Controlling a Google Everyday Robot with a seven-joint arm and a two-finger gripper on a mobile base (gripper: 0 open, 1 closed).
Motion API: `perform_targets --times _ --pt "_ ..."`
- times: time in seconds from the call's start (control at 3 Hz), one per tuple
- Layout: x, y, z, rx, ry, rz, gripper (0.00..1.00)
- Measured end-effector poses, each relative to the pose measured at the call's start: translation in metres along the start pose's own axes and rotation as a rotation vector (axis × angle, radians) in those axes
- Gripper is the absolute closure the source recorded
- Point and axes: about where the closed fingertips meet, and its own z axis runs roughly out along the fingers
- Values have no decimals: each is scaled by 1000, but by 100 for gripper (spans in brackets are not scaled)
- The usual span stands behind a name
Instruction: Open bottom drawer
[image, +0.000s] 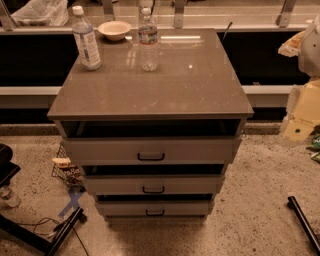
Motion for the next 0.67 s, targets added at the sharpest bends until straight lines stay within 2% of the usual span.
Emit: perform_targets --times 0.33,0.67 --pt "0 0 0 0 0 0 0" --pt "11 3 14 7 0 33 0"
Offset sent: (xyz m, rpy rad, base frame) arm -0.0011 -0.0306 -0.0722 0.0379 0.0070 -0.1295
